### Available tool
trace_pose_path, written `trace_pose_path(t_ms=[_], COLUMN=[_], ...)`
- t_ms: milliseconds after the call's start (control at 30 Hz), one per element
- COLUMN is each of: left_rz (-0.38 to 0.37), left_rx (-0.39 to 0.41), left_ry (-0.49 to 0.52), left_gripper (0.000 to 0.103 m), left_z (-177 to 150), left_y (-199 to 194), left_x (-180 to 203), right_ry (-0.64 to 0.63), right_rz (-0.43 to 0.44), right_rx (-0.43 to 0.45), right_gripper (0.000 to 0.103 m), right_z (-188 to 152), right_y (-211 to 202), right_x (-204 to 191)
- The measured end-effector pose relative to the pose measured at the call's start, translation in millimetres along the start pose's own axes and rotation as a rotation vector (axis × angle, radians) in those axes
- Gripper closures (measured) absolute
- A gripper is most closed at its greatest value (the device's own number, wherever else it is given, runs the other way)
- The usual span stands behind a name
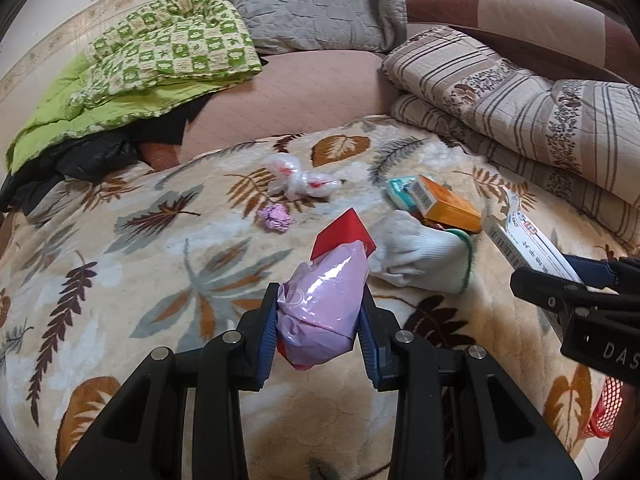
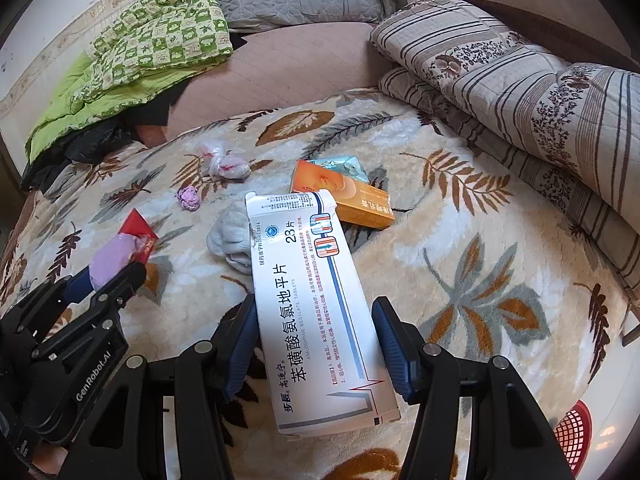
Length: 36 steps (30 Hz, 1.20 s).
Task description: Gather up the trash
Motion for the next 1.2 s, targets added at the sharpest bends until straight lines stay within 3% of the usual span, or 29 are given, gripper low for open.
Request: trace_pose_path(t_ms=[367,533,633,767,967,1067,1200], left_rz=[-0.069,-0.151,-0.196,-0.284,-0.527,-0.653,-0.746], left_rx=[0.002,-0.013,0.005,0.003,-0.03,-0.082,-0.154], left_ry=[0.039,0.05,0.109,0.172,0.318,0.373,0.444], left_gripper=[0.068,0.068,0.068,0.068,0.068,0.068,0.068], left_z=[-11,-18,-21,-20,-25,-38,-64], left_y=[-13,-29,-44,-63,-98,-107,-105], left_x=[16,37,62,103,209,267,330], right_ry=[0.101,0.199,0.24,0.352,0.482,0.562,0.69], right_rz=[-0.005,0.011,-0.005,-0.013,-0.11,-0.153,-0.141], right_rx=[0.029,0.076,0.117,0.163,0.167,0.141,0.109], right_gripper=[0.042,0.042,0.042,0.042,0.042,0.042,0.042], right_z=[-1,-9,-23,-56,-118,-155,-202], right_y=[-22,-59,-88,-129,-171,-179,-176], right_x=[33,62,83,131,214,255,294])
Point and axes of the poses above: each gripper's, at about its wrist camera, not at the fingertips, and y roughly the way its jaws point, x to its right, z to its top, the point moved 6 cm from there along y, roughly the way its jaws point, and after that the axes turned 1 degree about -x, right-handed, at the moved point
